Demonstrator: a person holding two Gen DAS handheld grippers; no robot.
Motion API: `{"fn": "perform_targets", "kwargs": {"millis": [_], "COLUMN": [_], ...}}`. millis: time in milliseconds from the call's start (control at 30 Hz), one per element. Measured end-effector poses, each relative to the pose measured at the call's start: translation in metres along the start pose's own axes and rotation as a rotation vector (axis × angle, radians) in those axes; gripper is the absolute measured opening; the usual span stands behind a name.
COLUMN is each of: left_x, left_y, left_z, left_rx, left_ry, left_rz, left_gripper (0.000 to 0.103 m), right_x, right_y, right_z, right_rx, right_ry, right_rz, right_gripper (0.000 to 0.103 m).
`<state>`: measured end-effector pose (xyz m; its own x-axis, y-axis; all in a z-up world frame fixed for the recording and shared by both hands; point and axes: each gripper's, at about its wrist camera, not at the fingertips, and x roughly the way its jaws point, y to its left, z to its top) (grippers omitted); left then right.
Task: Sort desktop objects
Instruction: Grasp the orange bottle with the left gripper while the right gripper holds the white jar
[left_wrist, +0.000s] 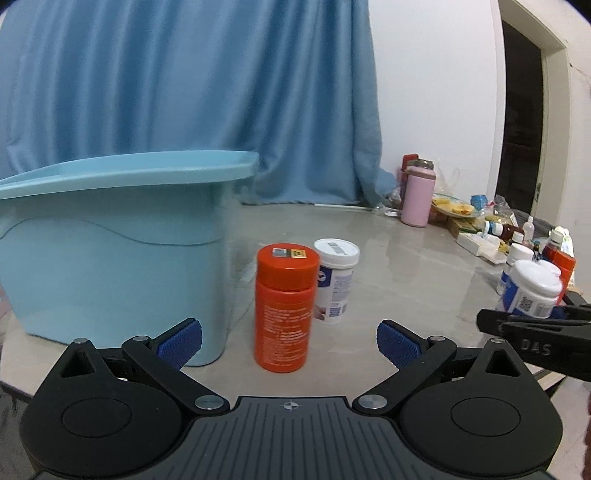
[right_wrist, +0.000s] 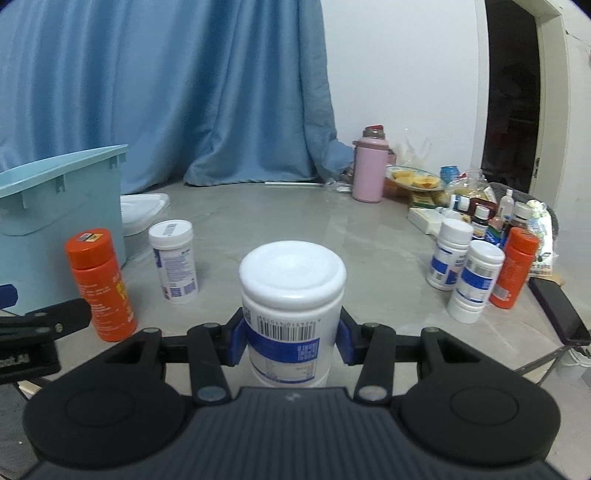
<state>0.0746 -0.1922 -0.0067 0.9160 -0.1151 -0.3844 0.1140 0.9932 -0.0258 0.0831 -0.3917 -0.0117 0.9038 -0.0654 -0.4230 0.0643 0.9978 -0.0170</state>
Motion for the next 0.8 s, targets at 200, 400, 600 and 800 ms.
{"fn": "perform_targets", "kwargs": {"millis": [200, 400, 600, 800], "left_x": [0.020, 0.042, 0.063, 0.083], "left_y": [-0.005, -0.008, -0.013, -0.014], "left_z": [-0.005, -0.007, -0.003, 0.000], "left_rx": [0.020, 0.000, -0.017, -0.033], "left_ry": [0.000, 0.008, 0.002, 0.010], "left_rz": [-0.011, -0.008, 0.009, 0.034], "left_gripper": [0.101, 0.101, 0.101, 0.101], "right_x": [-0.001, -0.002, 0.002, 0.007], "right_y": [-0.008, -0.017, -0.026, -0.033], "right_z": [0.000, 0.002, 0.004, 0.005], "right_rx": [-0.004, -0.029, -0.052, -0.081], "right_ry": [0.003, 0.002, 0.010, 0.015], "right_rz": [-0.037, -0.068, -0.078, -0.073], "right_gripper": [0.048, 0.048, 0.048, 0.048]}}
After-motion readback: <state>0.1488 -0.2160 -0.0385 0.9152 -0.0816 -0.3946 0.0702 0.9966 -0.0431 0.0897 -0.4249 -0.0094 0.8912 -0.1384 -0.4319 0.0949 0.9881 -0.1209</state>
